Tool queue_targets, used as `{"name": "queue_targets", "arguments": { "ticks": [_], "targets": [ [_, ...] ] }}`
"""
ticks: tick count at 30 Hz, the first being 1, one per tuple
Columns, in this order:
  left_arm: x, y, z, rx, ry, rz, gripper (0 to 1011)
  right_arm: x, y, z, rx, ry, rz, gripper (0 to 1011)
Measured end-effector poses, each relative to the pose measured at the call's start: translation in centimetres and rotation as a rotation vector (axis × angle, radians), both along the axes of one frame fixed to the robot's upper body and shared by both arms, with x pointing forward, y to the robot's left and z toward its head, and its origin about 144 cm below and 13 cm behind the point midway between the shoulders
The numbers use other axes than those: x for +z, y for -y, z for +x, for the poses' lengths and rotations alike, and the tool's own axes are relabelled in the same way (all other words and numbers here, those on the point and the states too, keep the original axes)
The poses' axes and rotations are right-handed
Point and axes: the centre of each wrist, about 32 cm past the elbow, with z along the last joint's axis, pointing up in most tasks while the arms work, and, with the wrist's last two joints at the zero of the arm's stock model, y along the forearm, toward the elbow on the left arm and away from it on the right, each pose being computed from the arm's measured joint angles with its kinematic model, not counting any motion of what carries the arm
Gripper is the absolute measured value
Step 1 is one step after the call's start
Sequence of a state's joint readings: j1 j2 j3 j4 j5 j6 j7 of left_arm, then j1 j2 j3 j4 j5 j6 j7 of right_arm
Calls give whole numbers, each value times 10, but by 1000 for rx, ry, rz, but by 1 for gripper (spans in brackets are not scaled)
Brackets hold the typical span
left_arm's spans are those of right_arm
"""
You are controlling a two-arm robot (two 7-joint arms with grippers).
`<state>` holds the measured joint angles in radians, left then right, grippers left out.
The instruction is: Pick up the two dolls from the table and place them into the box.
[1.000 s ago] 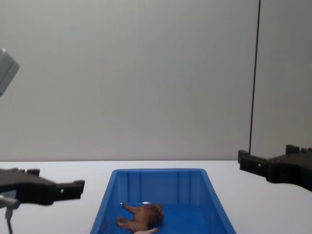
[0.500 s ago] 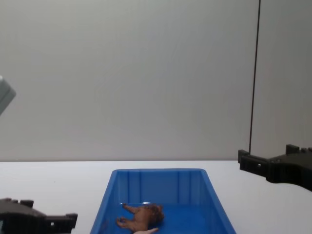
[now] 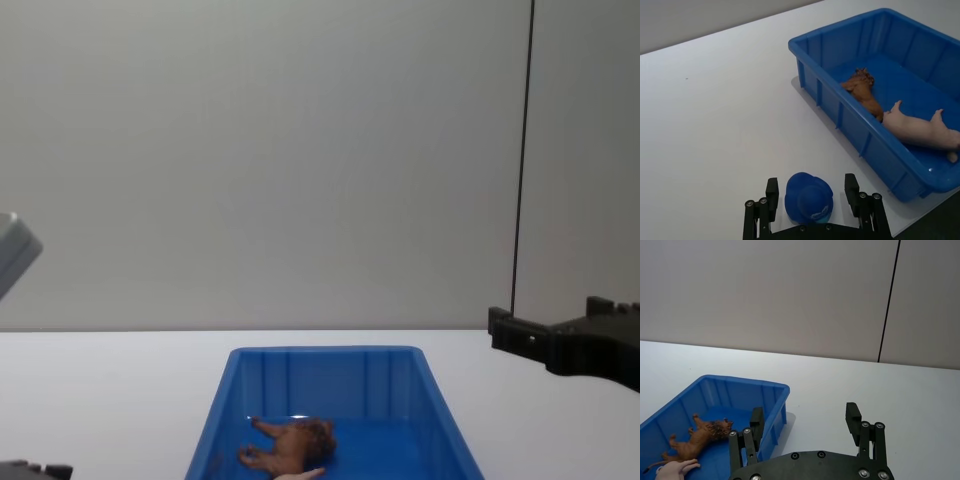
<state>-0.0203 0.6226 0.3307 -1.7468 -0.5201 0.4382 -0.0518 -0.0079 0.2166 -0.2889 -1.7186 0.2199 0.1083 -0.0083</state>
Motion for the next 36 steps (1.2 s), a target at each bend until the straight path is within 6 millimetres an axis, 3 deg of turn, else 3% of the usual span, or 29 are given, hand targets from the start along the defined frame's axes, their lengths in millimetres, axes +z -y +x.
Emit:
{"name": "queue_targets", "arguments": {
  "ticks": [17,36],
  "targets": [
    [-5,0,1,11,-26,19,343,0,0,0,0,0,0,1001],
    [9,5,6,-13,132,-27,220,0,0,0,0,0,0,1001]
  ]
}}
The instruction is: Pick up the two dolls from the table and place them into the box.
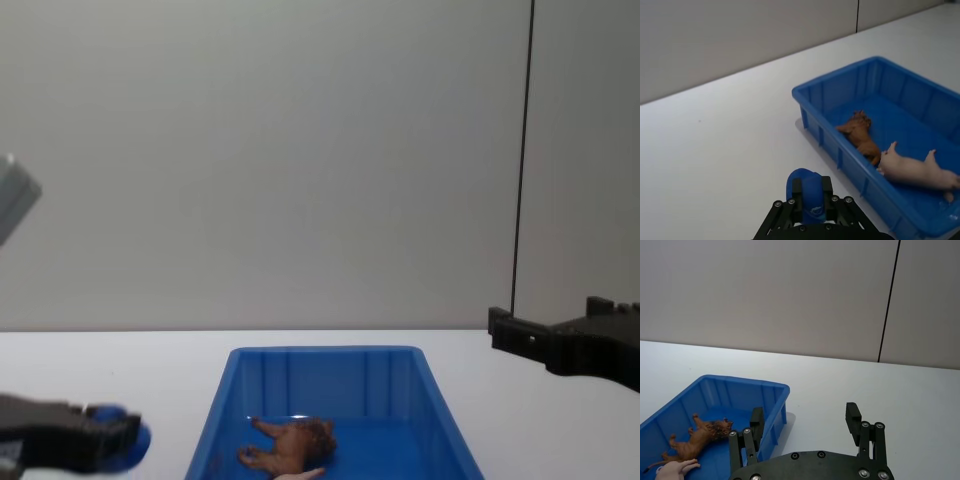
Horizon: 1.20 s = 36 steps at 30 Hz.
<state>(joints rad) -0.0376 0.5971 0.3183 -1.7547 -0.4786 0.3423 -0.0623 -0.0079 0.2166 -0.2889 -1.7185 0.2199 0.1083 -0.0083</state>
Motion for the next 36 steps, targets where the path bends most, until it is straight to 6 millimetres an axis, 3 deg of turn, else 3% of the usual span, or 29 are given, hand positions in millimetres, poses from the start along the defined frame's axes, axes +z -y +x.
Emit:
{"name": "queue_targets", "arguments": {
  "ticks": [22,36],
  "targets": [
    [27,10,21,-214,242,-111,148,0,0,0,0,0,0,1001],
    [34,18,40,-416,291,-176,569,0,0,0,0,0,0,1001]
  ]
}}
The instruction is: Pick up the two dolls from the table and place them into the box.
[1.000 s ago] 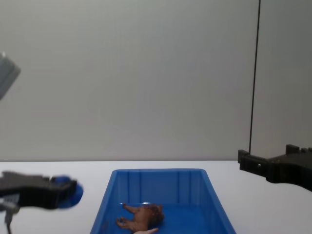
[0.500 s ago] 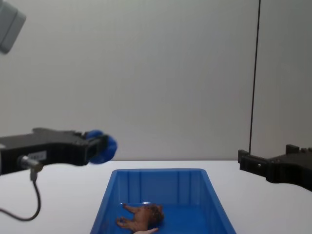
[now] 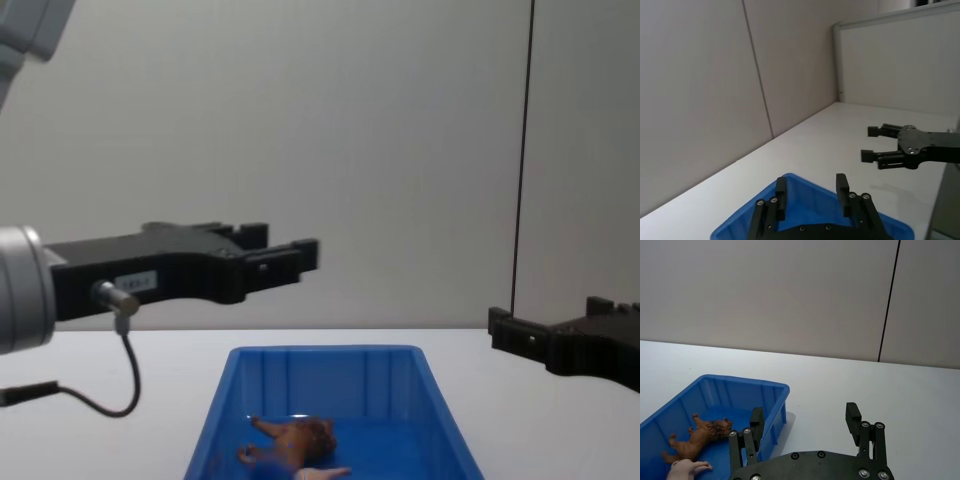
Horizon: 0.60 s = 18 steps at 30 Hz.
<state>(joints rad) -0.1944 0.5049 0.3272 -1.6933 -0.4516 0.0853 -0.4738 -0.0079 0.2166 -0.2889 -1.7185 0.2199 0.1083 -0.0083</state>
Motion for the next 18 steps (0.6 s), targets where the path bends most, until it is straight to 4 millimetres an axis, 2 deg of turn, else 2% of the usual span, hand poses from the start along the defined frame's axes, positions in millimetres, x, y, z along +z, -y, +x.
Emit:
{"name": "queue_targets", "arguments": {
  "ticks": [3,6,7,9,13,18],
  "targets": [
    [1,2,4,-45,5,-7,697,0,0,0,0,0,0,1001],
    [1,5,9,-91,11,-15,756,0,0,0,0,0,0,1001],
    [2,6,10,-103,12,-16,815,0,0,0,0,0,0,1001],
    [2,8,13,-129,16,-20,849,0,0,0,0,0,0,1001],
    [3,11,17,-170,22,-26,981,0,0,0,0,0,0,1001],
    [4,13,20,-198,25,-30,1001,0,0,0,0,0,0,1001]
  ]
}}
